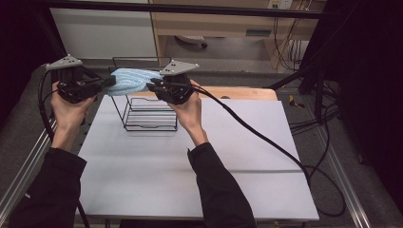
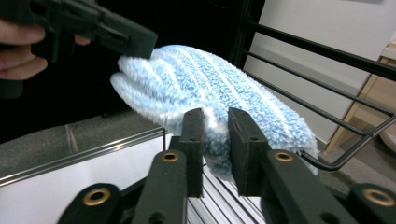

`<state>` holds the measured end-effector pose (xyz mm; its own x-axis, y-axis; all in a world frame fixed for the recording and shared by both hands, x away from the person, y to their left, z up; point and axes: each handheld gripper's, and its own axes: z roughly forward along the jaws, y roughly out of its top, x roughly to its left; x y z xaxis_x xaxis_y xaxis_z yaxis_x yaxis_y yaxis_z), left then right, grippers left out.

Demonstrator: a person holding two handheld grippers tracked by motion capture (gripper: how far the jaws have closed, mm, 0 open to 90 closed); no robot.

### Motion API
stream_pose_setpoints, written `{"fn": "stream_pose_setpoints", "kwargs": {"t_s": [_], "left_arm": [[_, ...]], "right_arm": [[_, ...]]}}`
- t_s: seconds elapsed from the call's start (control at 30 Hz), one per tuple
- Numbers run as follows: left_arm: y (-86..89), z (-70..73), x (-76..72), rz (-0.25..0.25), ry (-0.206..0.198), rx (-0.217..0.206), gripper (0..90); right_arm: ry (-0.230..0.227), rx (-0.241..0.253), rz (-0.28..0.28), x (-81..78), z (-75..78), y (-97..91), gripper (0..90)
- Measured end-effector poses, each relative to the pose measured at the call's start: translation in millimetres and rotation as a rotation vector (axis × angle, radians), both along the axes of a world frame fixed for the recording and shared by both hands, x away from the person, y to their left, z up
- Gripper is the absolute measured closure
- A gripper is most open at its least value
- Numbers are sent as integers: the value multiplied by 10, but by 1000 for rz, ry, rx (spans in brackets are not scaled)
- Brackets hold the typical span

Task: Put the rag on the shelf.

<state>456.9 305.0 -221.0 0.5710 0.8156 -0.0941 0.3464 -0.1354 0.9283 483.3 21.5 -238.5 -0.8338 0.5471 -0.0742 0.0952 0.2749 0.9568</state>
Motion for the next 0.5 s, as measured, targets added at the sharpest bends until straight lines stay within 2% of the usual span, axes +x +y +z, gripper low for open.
{"fn": "stream_pose_setpoints", "kwargs": {"t_s": [0.23, 0.37, 0.5], "left_arm": [[-21, -139, 10, -6, 20, 37, 892], [-27, -197, 14, -13, 23, 42, 890], [-19, -238, 12, -15, 25, 51, 890]], "right_arm": [[19, 22, 15, -24, 20, -3, 627], [45, 39, 15, -12, 35, -11, 654], [86, 29, 20, 0, 18, -3, 707]]}}
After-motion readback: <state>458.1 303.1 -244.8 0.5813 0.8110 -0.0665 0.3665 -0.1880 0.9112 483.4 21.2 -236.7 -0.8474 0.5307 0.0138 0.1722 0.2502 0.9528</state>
